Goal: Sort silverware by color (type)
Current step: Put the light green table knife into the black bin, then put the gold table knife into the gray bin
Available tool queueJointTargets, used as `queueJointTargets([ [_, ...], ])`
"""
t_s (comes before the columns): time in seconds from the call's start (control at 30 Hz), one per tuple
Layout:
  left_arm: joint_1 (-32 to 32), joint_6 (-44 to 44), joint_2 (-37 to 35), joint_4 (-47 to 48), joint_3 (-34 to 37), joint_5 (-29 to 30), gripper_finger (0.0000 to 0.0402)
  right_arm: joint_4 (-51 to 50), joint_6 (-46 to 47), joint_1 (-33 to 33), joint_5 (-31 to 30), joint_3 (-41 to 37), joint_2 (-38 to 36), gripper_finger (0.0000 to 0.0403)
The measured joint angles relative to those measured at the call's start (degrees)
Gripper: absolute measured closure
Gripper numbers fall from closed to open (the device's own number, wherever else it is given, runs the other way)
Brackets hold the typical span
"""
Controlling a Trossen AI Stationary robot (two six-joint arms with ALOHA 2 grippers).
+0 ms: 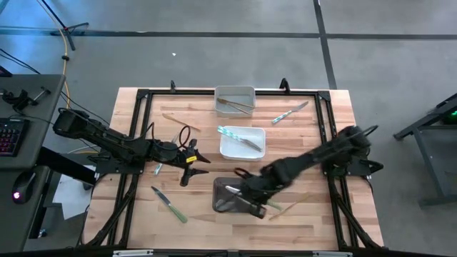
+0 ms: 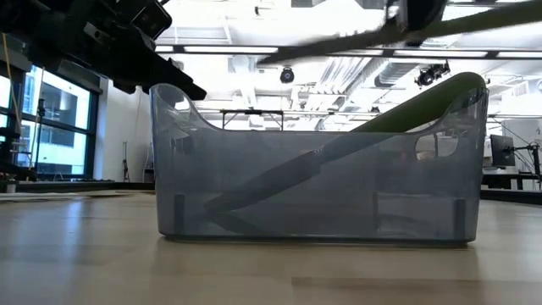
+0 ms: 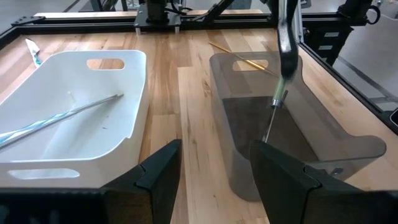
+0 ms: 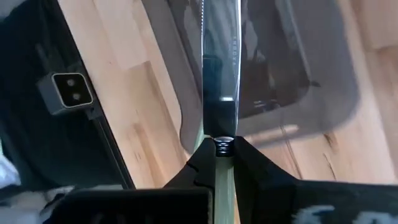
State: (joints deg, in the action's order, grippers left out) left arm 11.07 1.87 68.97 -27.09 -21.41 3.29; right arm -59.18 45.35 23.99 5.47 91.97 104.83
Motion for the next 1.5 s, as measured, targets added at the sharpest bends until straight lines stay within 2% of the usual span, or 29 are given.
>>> queueJointTargets([
  [0.17,0.00,0.00,0.00,0.00,0.00,0.00,0.0220,-0.70,-5.77,-4.52,6.70,4.67,6.85,0.0400],
  [0.33,0.00,0.02,0.00,0.01,0.00,0.00,0.0220,-1.04,-8.37,-7.77,9.76,5.87,10.19,0.0400],
  [0.57,0.00,0.02,0.00,-0.01,0.00,-0.01,0.0220,1.34,-10.44,-9.96,11.08,5.85,11.24,0.0400],
  [0.87,0.00,-0.02,0.00,-0.07,0.00,0.04,0.0220,7.68,-9.36,-11.05,11.34,2.02,11.22,0.0400],
  [1.0,0.00,-0.02,0.00,-0.04,0.00,0.12,0.0220,8.97,-9.35,-11.23,9.81,2.02,11.21,0.0380],
  [1.27,0.00,-0.06,0.00,0.04,0.00,0.19,0.0220,8.02,-11.23,-10.86,8.90,2.02,10.51,0.0280],
  [1.4,0.00,-0.04,0.00,0.16,0.00,0.20,0.0220,5.84,-15.31,-9.42,3.85,2.02,7.71,0.0277],
  [1.5,0.02,-0.03,0.00,0.39,0.00,0.20,0.0220,4.11,-20.07,-7.31,-2.35,2.02,4.86,0.0308],
])
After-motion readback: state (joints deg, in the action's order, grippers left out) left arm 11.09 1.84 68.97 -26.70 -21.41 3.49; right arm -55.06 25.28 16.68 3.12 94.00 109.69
